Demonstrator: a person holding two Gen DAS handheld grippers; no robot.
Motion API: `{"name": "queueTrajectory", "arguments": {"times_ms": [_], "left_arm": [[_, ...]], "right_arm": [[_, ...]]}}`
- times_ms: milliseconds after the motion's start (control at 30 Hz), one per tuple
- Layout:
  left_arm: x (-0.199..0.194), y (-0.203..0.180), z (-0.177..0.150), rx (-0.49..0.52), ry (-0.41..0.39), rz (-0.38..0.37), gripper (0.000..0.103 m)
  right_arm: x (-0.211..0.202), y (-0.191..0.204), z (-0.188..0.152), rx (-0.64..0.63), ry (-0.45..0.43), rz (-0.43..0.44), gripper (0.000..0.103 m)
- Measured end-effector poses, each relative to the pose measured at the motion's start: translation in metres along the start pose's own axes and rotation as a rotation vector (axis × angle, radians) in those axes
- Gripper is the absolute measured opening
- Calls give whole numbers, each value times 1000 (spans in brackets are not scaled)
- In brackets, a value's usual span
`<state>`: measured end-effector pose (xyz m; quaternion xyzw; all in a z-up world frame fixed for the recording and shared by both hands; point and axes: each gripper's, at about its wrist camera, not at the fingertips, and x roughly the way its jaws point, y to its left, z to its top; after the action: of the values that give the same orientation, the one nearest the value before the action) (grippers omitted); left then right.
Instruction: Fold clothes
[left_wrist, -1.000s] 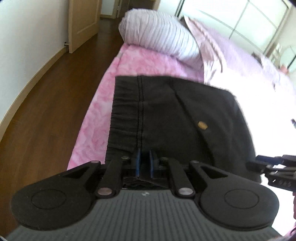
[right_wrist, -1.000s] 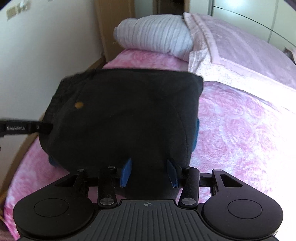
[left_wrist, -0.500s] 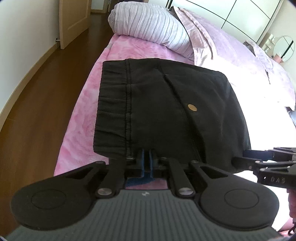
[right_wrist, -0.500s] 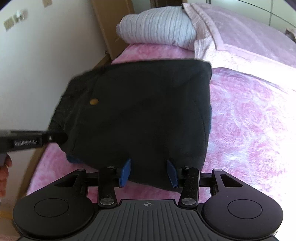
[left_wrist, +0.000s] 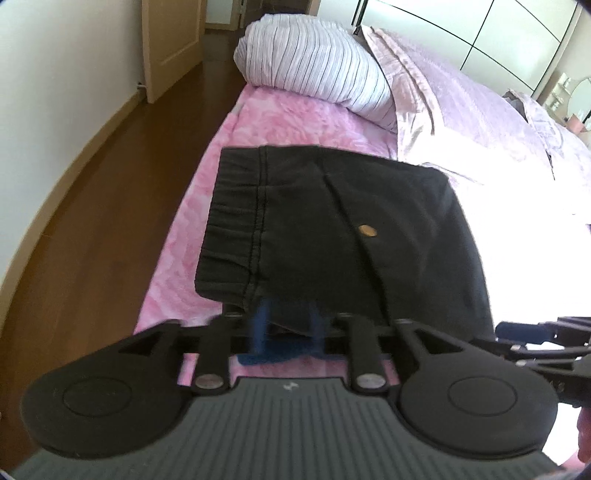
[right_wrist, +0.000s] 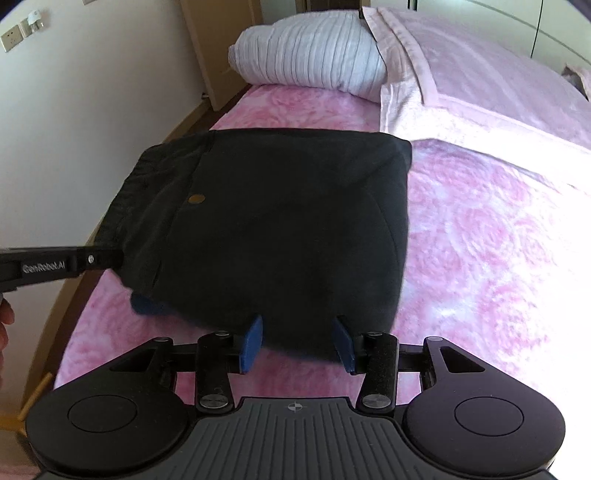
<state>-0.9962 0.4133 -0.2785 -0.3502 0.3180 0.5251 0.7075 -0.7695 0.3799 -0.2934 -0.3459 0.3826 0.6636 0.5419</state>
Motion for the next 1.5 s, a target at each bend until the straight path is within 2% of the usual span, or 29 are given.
{"name": "queueTrajectory", "arguments": {"times_ms": [100,367,567,700,833,1067,1200,1300,1500], "left_arm": [[-26,-14,-3,1,0,25,29],[-108,-66,-29,13,-48,123,47],[-169,-110,-63,-20,-114,200,63],[-205,-142,-92,-14,-137,239,65],[-235,-170,-120,-7,-179,254,75],[-276,-199,-152,9,-222,286,79],[-294,-203,-158,-5,-232,219,79],[-296,-199,-159,14,-217,218,79],[-297,-190,-161,58,-183,224,79]], "right_arm": [[-14,-3,-7,3,37,17,46],[-75,-8,-34,-6,-19,53,47],[-132,-10,-63,-69,-78,36,47],[-173,-18,-91,-114,-114,12,47],[-208,-25,-121,-109,-154,-3,47],[-248,-24,-164,-83,-181,-61,48],[-267,-18,-179,-79,-193,-60,48],[-275,-16,-184,-57,-195,-58,48],[-276,-17,-187,76,-152,-2,48]]}}
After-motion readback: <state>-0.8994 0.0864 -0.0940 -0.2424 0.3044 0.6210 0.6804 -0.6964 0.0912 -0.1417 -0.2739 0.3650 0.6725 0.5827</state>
